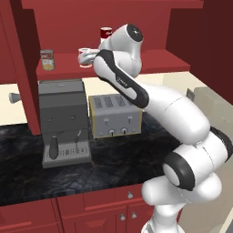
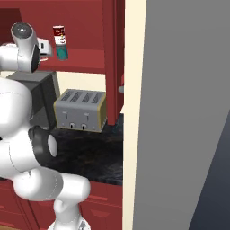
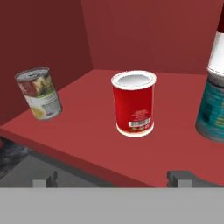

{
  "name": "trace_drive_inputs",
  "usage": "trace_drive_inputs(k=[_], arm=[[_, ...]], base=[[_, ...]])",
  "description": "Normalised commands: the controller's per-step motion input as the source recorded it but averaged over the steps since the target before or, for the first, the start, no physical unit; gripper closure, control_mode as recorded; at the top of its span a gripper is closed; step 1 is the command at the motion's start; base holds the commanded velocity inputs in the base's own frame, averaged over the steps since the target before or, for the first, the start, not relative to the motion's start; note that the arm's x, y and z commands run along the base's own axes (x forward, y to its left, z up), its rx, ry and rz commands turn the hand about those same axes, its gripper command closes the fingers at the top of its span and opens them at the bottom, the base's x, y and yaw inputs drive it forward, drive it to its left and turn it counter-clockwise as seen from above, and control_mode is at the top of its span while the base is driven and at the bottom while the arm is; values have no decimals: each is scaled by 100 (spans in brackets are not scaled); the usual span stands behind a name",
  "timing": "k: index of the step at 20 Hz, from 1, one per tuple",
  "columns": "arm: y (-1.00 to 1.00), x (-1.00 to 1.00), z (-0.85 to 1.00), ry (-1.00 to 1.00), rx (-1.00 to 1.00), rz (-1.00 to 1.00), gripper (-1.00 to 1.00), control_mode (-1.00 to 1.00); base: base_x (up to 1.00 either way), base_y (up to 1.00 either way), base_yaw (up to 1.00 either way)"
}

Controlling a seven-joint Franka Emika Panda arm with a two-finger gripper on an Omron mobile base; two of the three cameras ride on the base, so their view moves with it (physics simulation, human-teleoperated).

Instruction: Stack two cans on top of the other two cans in the cabinet.

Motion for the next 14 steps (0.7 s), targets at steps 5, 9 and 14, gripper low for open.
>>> trace_drive_inputs(k=[5,9,14], arm=[[12,33,-9,2,-1,0,-100,-100],[0,18,0,0,-6,0,-100,-100],[0,20,0,0,-2,0,-100,-100]], base=[[0,0,0],[0,0,0],[0,0,0]])
